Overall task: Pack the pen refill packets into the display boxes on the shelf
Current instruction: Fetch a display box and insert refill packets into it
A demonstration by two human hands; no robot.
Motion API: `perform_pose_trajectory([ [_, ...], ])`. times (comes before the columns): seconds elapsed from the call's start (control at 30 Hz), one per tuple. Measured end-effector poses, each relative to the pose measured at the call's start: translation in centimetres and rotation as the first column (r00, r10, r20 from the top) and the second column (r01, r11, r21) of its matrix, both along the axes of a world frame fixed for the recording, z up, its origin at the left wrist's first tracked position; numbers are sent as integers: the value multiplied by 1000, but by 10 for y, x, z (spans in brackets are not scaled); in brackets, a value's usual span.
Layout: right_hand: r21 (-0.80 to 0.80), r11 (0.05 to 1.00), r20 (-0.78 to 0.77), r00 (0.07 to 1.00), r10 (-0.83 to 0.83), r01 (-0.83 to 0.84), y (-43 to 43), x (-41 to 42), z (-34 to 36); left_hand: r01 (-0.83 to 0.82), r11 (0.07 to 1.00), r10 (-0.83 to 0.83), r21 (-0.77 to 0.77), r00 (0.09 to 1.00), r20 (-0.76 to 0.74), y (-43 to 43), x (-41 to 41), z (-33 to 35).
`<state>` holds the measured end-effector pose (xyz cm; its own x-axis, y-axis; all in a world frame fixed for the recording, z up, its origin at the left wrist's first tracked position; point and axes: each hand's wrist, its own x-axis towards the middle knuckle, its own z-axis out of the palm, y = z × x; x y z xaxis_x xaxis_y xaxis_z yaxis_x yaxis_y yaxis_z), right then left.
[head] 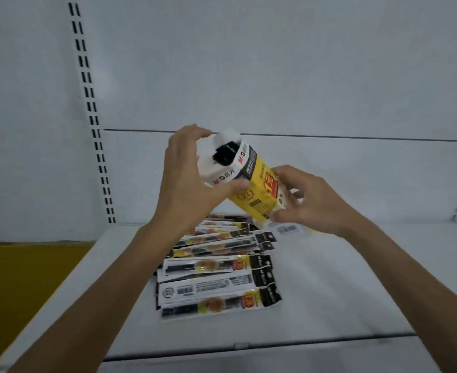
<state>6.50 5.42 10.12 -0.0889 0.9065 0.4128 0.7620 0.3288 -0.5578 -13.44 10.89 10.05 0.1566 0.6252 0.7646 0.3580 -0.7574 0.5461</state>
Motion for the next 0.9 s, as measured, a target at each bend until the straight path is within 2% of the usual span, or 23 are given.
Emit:
perform_pose_trajectory([
  [0.13,-148,985,152,986,-60,83,-19,74,0,164,979,-189,-118,950,-250,-6,55,-25],
  [0.23,-323,938,241,969,-48,127,-25,116,-8,-11,987,-64,-162,891,-449,-8,94,-43],
  [0.3,-408,894,304,951,-57,184,-23,140,-23,-127,987,36,-102,781,-624,-10,114,-57],
  [0.37,-428,879,323,944,-69,210,-20,158,-41,-125,992,71,-26,709,-702,-11,129,-72],
  [0.47,-366,916,313,949,-44,163,-10,172,-63,-118,993,80,0,672,-736,-13,143,-88],
  [0.6,-241,969,304,952,23,53,8,171,-75,-99,992,124,78,685,-718,-17,154,-97],
  [0.63,-225,973,261,965,17,44,12,172,-75,-75,994,113,84,671,-733,-18,155,-98],
  [0.7,-156,985,5,997,-80,80,17,177,-71,-48,997,79,63,636,-767,-17,155,-99],
  [0.73,-98,988,-114,985,-133,122,21,182,-69,-49,997,72,53,629,-774,-17,155,-100],
  [0.77,-51,983,-150,972,-183,177,26,187,-67,-51,998,69,48,629,-774,-16,156,-100],
  [0.83,-82,965,-101,961,-256,249,40,195,-65,-54,998,66,41,631,-773,-17,157,-101],
  [0.9,-199,948,-57,963,-263,247,54,198,-63,-56,998,54,24,633,-772,-18,158,-102],
])
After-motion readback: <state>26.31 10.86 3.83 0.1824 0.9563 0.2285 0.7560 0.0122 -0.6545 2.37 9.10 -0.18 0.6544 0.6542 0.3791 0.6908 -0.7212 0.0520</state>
